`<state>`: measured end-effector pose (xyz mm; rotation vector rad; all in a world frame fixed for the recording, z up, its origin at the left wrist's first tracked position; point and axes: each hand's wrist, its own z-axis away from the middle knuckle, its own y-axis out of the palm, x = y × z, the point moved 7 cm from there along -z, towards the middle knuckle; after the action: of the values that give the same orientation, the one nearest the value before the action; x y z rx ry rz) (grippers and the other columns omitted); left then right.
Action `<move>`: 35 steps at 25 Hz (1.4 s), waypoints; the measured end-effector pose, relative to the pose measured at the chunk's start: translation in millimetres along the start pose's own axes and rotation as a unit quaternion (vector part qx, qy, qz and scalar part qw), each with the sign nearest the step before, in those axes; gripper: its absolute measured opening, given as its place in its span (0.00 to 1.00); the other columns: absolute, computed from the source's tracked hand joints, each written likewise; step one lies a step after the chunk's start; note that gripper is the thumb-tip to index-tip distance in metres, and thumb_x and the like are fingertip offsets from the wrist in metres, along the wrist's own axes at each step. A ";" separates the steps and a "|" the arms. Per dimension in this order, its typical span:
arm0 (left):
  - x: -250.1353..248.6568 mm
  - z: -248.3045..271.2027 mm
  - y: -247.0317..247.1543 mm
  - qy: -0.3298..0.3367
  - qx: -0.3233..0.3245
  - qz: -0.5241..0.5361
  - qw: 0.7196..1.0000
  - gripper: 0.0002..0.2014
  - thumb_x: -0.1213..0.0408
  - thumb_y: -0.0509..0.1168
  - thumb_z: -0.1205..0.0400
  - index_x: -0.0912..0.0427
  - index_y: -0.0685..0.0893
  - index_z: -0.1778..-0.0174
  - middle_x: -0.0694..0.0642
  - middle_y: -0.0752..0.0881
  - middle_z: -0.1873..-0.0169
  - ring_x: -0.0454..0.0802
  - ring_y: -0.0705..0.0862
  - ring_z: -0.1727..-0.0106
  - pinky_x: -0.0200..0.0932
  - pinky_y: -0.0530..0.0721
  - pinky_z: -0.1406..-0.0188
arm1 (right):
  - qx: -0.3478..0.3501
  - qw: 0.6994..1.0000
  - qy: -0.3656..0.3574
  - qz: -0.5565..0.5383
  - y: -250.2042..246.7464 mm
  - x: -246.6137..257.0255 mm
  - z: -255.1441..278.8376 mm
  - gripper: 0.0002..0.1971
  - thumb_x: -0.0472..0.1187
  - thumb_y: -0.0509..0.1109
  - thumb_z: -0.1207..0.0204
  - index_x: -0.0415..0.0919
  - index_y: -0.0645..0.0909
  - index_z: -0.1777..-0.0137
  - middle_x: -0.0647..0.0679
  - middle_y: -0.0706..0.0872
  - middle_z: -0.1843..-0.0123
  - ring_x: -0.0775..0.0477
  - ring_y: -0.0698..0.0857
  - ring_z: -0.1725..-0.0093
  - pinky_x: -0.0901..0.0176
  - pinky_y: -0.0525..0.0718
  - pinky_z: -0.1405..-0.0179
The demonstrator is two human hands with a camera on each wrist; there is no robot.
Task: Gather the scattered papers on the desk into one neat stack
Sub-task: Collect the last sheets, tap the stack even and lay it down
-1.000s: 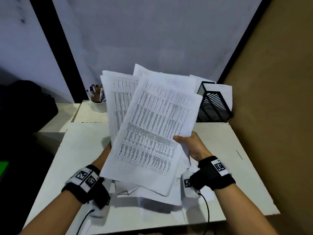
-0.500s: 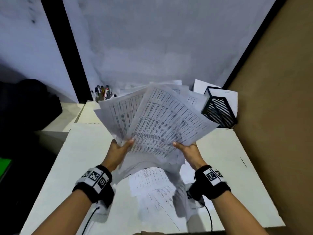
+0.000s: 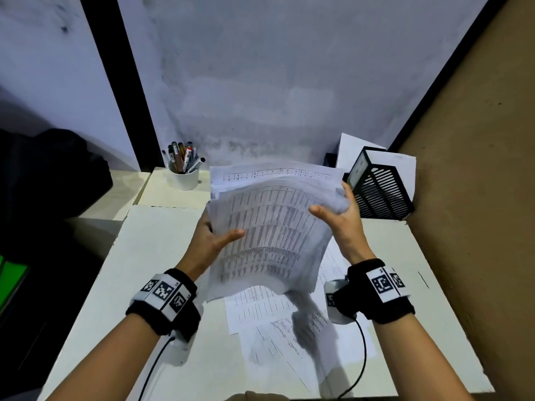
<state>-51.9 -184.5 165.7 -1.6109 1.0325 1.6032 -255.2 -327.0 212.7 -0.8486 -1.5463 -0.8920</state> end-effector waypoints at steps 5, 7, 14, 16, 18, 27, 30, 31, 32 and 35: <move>4.8 -0.2 -2.4 -0.017 -0.057 -0.010 0.998 0.26 0.63 0.78 0.36 0.49 0.74 0.46 0.43 0.83 0.52 0.33 0.86 0.54 0.43 0.85 0.44 | 0.024 0.998 0.046 0.038 1.0 -27.4 3.4 0.39 0.43 0.85 0.47 0.39 0.74 0.34 0.46 0.85 0.41 0.54 0.88 0.44 0.50 0.83 0.35; 8.6 2.6 -3.0 -0.030 -0.087 -0.021 0.996 0.15 0.70 0.72 0.28 0.49 0.79 0.50 0.41 0.86 0.56 0.32 0.87 0.58 0.51 0.84 0.40 | -0.007 0.993 0.086 0.078 0.0 -49.1 14.3 0.18 0.33 0.77 0.35 0.41 0.81 0.45 0.49 0.88 0.50 0.61 0.88 0.53 0.45 0.82 0.34; 19.5 7.9 -12.6 -0.034 -0.104 0.001 0.994 0.22 0.72 0.72 0.28 0.60 0.76 0.39 0.47 0.85 0.53 0.36 0.85 0.55 0.30 0.87 0.58 | -0.011 0.992 0.120 0.028 -0.6 -83.9 36.7 0.23 0.29 0.71 0.28 0.33 0.74 0.32 0.42 0.87 0.42 0.51 0.88 0.45 0.51 0.85 0.39; 31.9 11.3 -13.2 -0.058 -0.089 -0.009 0.994 0.23 0.73 0.72 0.29 0.61 0.76 0.38 0.46 0.85 0.52 0.34 0.86 0.55 0.28 0.85 0.61 | -0.009 0.991 0.132 0.029 1.9 -86.8 38.5 0.26 0.31 0.73 0.30 0.33 0.72 0.31 0.41 0.86 0.41 0.47 0.87 0.44 0.47 0.84 0.37; 40.1 14.9 -11.9 -0.075 -0.081 -0.015 0.994 0.23 0.74 0.71 0.29 0.64 0.76 0.37 0.47 0.85 0.53 0.38 0.85 0.54 0.29 0.85 0.61 | -0.020 0.994 0.111 0.009 3.7 -78.1 35.8 0.34 0.38 0.80 0.37 0.34 0.72 0.32 0.42 0.86 0.42 0.46 0.87 0.44 0.53 0.87 0.44; 2.9 13.1 -5.8 0.008 -0.110 0.010 0.994 0.31 0.68 0.76 0.33 0.59 0.71 0.35 0.53 0.83 0.47 0.38 0.83 0.48 0.26 0.84 0.57 | -0.121 0.992 -0.014 -0.029 13.6 -25.8 23.6 0.32 0.55 0.80 0.45 0.48 0.75 0.41 0.43 0.86 0.43 0.49 0.86 0.43 0.55 0.83 0.40; -35.2 11.2 1.6 0.089 -0.153 0.041 0.983 0.24 0.49 0.72 0.34 0.48 0.72 0.45 0.48 0.82 0.50 0.36 0.84 0.51 0.30 0.82 0.52 | -0.202 0.976 -0.062 -0.056 18.5 3.9 21.6 0.30 0.66 0.71 0.43 0.47 0.75 0.48 0.52 0.82 0.52 0.54 0.82 0.51 0.68 0.81 0.50; -44.3 11.0 3.9 0.105 -0.168 0.047 0.979 0.23 0.44 0.67 0.34 0.48 0.73 0.47 0.46 0.82 0.52 0.36 0.83 0.53 0.30 0.81 0.53 | -0.224 0.971 -0.067 -0.052 20.0 9.3 20.1 0.29 0.65 0.69 0.41 0.45 0.75 0.49 0.54 0.80 0.54 0.56 0.80 0.52 0.72 0.78 0.52; -49.8 10.5 5.5 0.112 -0.182 0.045 0.976 0.22 0.41 0.63 0.33 0.49 0.73 0.48 0.45 0.81 0.54 0.37 0.82 0.54 0.30 0.80 0.54 | -0.244 0.966 -0.069 -0.044 21.4 12.7 19.1 0.26 0.63 0.70 0.38 0.43 0.75 0.49 0.53 0.80 0.52 0.55 0.79 0.50 0.73 0.77 0.50; -55.9 9.9 6.8 0.108 -0.238 0.037 0.964 0.15 0.41 0.62 0.29 0.46 0.75 0.55 0.43 0.80 0.58 0.42 0.80 0.55 0.37 0.79 0.53 | -0.298 0.954 -0.038 -0.013 18.2 10.2 16.5 0.13 0.48 0.73 0.28 0.42 0.76 0.52 0.47 0.80 0.48 0.49 0.79 0.46 0.58 0.76 0.42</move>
<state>-59.9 -174.1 221.3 -2.1268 0.8613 1.8576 -248.0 -303.5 222.8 -1.3017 -1.3654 -1.3929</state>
